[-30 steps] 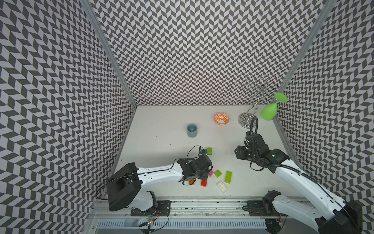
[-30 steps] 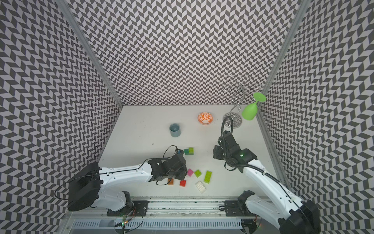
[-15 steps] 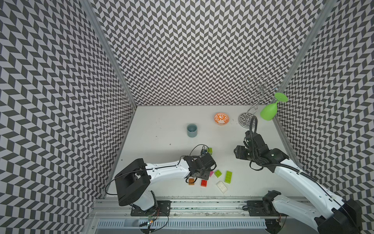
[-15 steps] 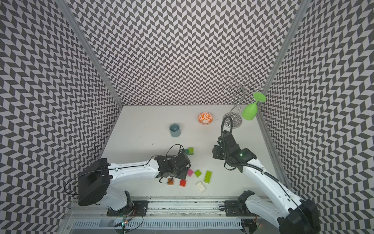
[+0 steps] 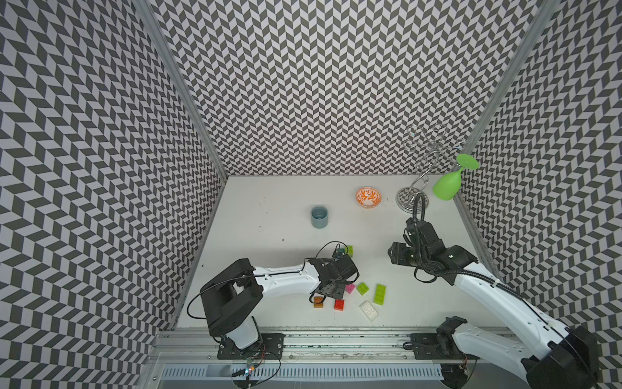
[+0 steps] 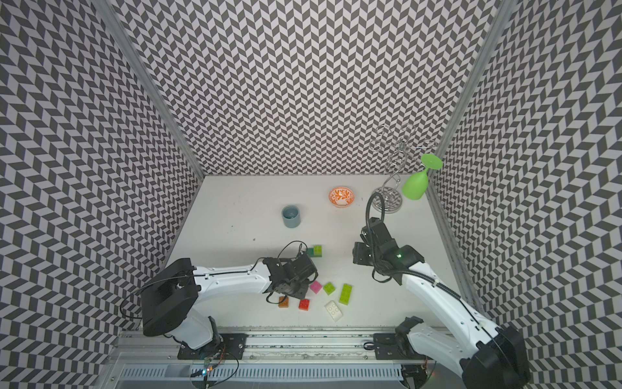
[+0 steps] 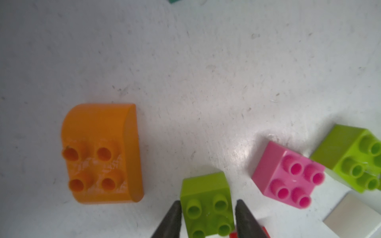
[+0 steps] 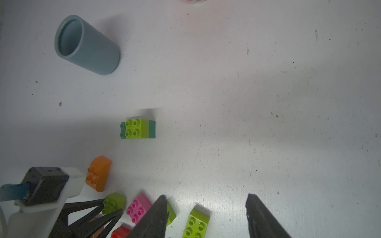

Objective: Assemble the letter s with lego
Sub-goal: Pick up the lego brick from the center of the board, then place the lego brick at the center of the board.

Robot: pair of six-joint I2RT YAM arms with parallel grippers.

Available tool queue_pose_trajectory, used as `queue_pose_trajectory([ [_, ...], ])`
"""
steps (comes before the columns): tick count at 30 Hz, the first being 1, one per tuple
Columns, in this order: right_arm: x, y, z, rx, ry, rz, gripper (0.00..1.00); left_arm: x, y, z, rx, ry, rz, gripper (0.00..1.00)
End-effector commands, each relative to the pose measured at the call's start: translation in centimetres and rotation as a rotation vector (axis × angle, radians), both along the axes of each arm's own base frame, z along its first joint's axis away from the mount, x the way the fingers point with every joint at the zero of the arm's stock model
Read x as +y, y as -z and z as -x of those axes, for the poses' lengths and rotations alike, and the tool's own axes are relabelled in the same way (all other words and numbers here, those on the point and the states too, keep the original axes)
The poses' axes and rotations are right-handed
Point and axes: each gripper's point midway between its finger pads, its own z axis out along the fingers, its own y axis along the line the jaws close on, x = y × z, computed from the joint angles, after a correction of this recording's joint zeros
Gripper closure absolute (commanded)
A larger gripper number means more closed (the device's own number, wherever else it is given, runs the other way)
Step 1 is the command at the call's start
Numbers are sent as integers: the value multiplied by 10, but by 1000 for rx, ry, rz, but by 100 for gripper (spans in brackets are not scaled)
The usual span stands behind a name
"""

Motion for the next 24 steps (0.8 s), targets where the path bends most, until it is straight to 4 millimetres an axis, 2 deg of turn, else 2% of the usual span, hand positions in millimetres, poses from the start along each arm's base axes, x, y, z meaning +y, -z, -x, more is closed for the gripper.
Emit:
queue_pose_trajectory([
  [1, 2, -7, -9, -40, 4, -14, 38, -10, -6, -8, -9, 4, 26, 67],
  [6, 1, -8, -9, -44, 6, -13, 39, -16, -15, -24, -35, -7, 35, 79],
  [12, 1, -9, -10, -47, 4, -12, 39, -28, -32, -53, -69, -44, 68, 81],
  [16, 2, -10, -10, -48, 2, -10, 39, -37, -30, -58, -53, -63, 95, 80],
  [24, 2, -8, -11, -45, 0, -8, 39, -45, -13, -61, -8, -102, 98, 76],
])
